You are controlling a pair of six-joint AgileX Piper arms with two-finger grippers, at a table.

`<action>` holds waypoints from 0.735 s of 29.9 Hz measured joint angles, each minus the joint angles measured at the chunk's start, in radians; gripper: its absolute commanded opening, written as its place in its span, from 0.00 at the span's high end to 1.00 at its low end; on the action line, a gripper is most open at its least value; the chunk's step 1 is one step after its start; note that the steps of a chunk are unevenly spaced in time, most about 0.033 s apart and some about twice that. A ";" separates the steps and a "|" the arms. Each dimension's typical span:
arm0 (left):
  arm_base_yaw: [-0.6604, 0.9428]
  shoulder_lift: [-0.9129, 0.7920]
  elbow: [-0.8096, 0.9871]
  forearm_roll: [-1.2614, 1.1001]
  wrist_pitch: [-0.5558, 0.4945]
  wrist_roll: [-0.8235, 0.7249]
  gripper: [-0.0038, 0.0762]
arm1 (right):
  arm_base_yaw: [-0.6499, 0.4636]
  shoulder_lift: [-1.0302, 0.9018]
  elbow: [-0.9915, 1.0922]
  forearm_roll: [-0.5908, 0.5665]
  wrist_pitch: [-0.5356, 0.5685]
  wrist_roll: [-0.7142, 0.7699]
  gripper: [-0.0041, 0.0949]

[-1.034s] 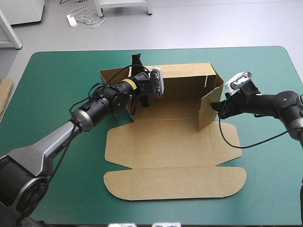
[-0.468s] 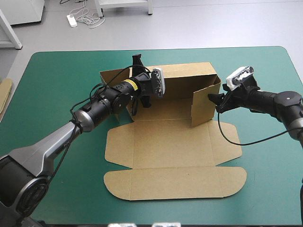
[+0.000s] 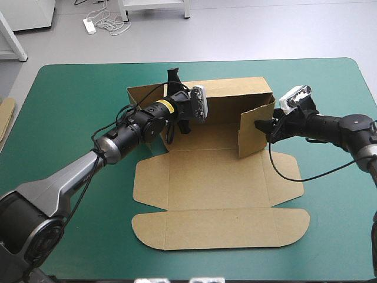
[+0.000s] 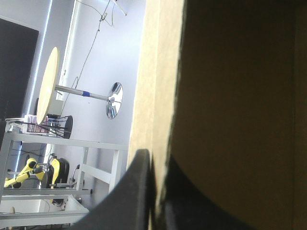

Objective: Fold the box

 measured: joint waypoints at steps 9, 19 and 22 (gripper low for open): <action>0.000 0.018 0.000 0.001 -0.029 0.000 0.96 | 0.000 0.000 -0.004 -0.002 -0.008 -0.008 0.33; 0.000 0.019 0.000 -0.007 -0.031 0.000 0.96 | 0.000 0.001 -0.004 0.025 -0.023 -0.011 0.28; 0.000 0.022 0.000 -0.007 -0.034 0.000 0.96 | 0.010 0.013 -0.006 0.059 -0.027 -0.015 0.28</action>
